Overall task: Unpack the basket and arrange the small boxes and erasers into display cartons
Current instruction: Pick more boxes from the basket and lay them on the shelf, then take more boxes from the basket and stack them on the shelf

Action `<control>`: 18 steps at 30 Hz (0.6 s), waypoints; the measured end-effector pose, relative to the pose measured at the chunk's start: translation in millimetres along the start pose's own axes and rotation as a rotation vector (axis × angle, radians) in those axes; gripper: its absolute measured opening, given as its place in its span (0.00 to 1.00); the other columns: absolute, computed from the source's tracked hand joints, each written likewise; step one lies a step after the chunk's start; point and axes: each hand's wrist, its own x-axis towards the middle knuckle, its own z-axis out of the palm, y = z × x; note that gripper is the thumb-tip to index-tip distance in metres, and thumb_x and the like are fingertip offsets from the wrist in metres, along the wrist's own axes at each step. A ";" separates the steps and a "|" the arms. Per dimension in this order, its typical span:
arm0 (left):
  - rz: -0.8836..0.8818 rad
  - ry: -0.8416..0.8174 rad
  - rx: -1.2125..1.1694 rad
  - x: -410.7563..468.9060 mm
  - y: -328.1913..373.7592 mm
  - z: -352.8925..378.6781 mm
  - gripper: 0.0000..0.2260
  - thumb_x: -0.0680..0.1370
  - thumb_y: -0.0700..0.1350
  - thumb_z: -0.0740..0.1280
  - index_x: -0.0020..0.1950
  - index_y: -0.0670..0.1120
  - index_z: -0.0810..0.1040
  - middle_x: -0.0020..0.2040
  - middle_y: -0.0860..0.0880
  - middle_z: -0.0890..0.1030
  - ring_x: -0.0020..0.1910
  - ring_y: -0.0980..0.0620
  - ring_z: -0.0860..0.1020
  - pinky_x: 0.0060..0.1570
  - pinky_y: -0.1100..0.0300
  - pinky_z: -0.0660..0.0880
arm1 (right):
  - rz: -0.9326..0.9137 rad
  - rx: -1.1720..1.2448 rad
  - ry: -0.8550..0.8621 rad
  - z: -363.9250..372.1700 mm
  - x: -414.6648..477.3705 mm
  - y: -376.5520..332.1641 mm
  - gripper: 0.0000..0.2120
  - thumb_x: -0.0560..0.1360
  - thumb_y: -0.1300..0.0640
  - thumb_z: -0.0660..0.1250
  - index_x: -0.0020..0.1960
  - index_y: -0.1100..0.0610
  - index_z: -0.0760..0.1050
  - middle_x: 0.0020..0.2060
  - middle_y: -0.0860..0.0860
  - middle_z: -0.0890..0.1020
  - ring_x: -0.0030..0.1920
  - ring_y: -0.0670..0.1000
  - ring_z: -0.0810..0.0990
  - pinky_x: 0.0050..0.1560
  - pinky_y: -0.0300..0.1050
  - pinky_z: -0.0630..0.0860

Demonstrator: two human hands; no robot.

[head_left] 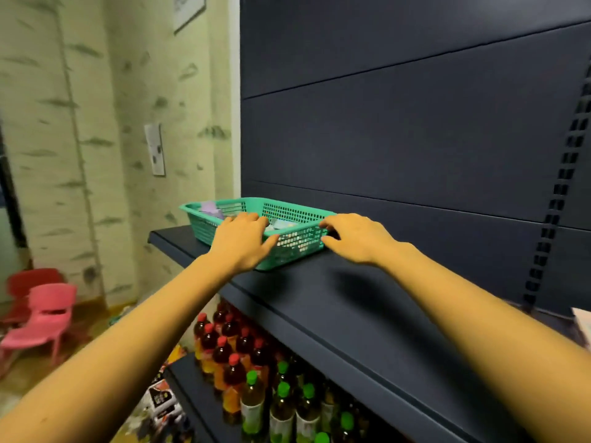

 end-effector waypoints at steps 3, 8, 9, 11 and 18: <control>-0.005 -0.008 0.016 0.9 -57.0 3.3 0.20 0.80 0.55 0.55 0.66 0.45 0.71 0.66 0.44 0.73 0.65 0.44 0.70 0.61 0.52 0.67 | -0.012 -0.011 -0.001 10.6 42.8 -38.6 0.19 0.79 0.49 0.56 0.68 0.50 0.68 0.67 0.50 0.73 0.65 0.55 0.72 0.57 0.51 0.72; -0.009 -0.048 0.022 6.5 -129.9 9.1 0.21 0.80 0.56 0.54 0.65 0.45 0.70 0.65 0.44 0.73 0.65 0.44 0.71 0.60 0.52 0.68 | 0.035 0.005 -0.026 19.2 103.3 -83.1 0.16 0.78 0.51 0.56 0.65 0.50 0.72 0.64 0.51 0.75 0.61 0.57 0.74 0.59 0.54 0.73; -0.010 -0.054 0.025 9.4 -142.2 10.6 0.21 0.80 0.57 0.54 0.65 0.45 0.70 0.65 0.43 0.74 0.64 0.44 0.71 0.59 0.52 0.68 | 0.044 0.003 -0.036 21.2 114.0 -89.4 0.16 0.78 0.52 0.56 0.64 0.50 0.72 0.64 0.51 0.75 0.61 0.57 0.75 0.59 0.54 0.73; -0.009 -0.063 0.022 16.4 -164.7 15.5 0.21 0.80 0.57 0.54 0.64 0.44 0.71 0.64 0.43 0.74 0.63 0.44 0.71 0.58 0.52 0.69 | 0.059 -0.007 -0.061 26.2 133.1 -99.9 0.16 0.79 0.52 0.56 0.65 0.50 0.72 0.64 0.51 0.76 0.61 0.57 0.75 0.58 0.53 0.74; -0.019 -0.038 -0.068 51.7 -219.5 44.0 0.20 0.80 0.56 0.55 0.63 0.45 0.72 0.63 0.44 0.76 0.60 0.45 0.73 0.54 0.52 0.72 | 0.077 -0.065 -0.145 53.0 196.0 -116.5 0.16 0.79 0.52 0.57 0.65 0.51 0.72 0.64 0.52 0.75 0.60 0.56 0.75 0.58 0.53 0.75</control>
